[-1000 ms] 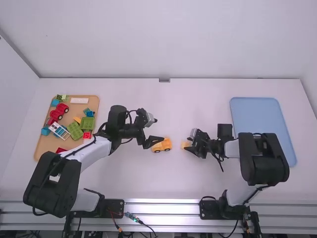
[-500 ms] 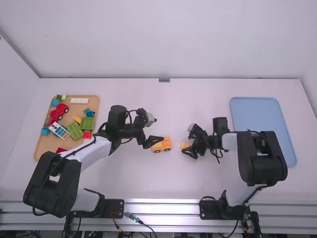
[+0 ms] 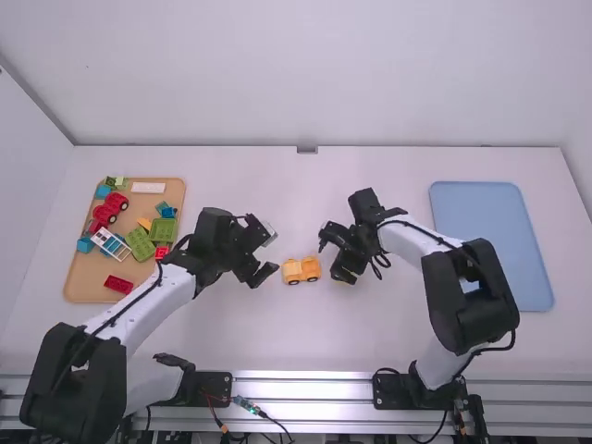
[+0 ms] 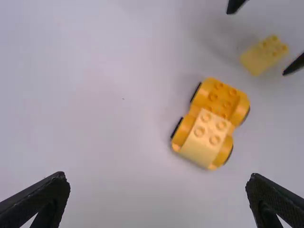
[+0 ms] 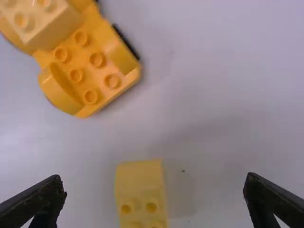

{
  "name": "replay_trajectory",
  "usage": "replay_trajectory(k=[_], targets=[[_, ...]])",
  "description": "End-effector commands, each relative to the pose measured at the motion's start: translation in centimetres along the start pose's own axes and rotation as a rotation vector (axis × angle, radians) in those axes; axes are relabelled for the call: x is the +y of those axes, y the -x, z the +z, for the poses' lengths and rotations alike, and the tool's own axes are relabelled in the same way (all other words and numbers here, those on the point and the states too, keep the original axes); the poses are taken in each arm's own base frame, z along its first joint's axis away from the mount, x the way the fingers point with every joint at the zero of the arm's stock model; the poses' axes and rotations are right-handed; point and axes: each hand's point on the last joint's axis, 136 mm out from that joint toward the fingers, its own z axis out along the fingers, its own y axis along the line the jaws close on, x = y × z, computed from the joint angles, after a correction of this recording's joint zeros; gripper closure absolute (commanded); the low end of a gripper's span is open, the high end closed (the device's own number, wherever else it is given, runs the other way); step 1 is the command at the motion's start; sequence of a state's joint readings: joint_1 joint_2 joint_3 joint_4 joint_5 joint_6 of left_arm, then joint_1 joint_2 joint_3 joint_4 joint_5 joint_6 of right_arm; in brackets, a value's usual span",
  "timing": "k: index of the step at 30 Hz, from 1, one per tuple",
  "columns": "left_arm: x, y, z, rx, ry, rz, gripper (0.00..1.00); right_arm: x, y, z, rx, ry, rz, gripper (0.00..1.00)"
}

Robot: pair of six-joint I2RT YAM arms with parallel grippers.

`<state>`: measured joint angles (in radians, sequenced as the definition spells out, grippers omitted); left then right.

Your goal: Assemble lego blocks to make yellow taxi

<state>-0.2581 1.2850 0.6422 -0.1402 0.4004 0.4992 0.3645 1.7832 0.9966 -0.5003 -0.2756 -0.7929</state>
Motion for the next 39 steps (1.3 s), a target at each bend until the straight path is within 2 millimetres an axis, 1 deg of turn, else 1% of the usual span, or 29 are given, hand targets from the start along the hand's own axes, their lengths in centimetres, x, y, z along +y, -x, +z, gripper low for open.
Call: replay_trajectory(k=[1, 2, 4, 8, 16, 19, 22, 23, 24, 27, 30, 32, 33, 35, 37, 39], targets=[[-1.1, 1.6, -0.9, -0.078, -0.066, 0.183, 0.01, -0.7, -1.5, -0.3, 0.079, -0.074, -0.028, 0.01], [-1.3, 1.8, -1.1, -0.100, -0.088, 0.196, 0.01, -0.7, -2.2, -0.1, 0.110, -0.085, -0.027, 0.01], [-1.2, 2.0, -1.4, -0.133, -0.103, 0.181, 0.01, -0.8, -2.9, 0.0, 0.136, -0.098, -0.028, 0.01], [-1.5, 2.3, -1.6, -0.184, -0.139, 0.176, 0.01, -0.7, -2.9, 0.1, 0.123, -0.084, -0.054, 0.01], [-1.6, 2.1, -1.6, -0.178, -0.143, 0.165, 0.01, -0.7, -2.9, 0.0, 0.081, -0.050, -0.008, 0.01], [-1.7, 2.2, -1.5, -0.177, -0.144, 0.169, 0.01, -0.6, -3.2, 0.5, 0.088, -0.037, -0.004, 0.01], [-1.7, 2.2, -1.5, -0.177, -0.143, 0.169, 0.01, -0.8, -4.0, 2.1, 0.121, -0.023, 0.010, 0.01], [-1.7, 2.2, -1.6, -0.178, -0.143, 0.169, 0.01, -0.7, -4.1, 2.3, 0.126, -0.017, 0.011, 0.01], [-1.6, 2.2, -1.6, -0.179, -0.140, 0.169, 0.01, -0.3, -4.3, 2.8, 0.141, 0.004, 0.003, 0.02], [-1.5, 2.3, -1.6, -0.180, -0.137, 0.169, 0.01, -0.1, -4.4, 3.1, 0.161, 0.014, 0.006, 0.07], [-1.6, 2.3, -1.6, -0.182, -0.140, 0.173, 0.01, -0.4, -4.1, 2.7, 0.166, 0.000, 0.036, 0.15], [-1.6, 2.3, -1.6, -0.181, -0.139, 0.173, 0.01, -0.6, -3.8, 2.6, 0.159, -0.006, 0.051, 0.22], [-1.4, 2.3, -1.6, -0.181, -0.135, 0.170, 0.01, -0.8, -3.7, 2.6, 0.158, -0.011, 0.067, 0.33], [-1.3, 2.3, -1.6, -0.181, -0.133, 0.168, 0.01, -0.9, -3.6, 2.5, 0.156, -0.018, 0.092, 0.69], [-1.3, 2.2, -1.6, -0.181, -0.132, 0.166, 0.01, -1.0, -3.5, 2.5, 0.155, -0.020, 0.111, 0.78], [-1.4, 2.3, -1.6, -0.182, -0.135, 0.169, 0.01, -1.0, -3.4, 2.5, 0.153, -0.023, 0.128, 0.78]])
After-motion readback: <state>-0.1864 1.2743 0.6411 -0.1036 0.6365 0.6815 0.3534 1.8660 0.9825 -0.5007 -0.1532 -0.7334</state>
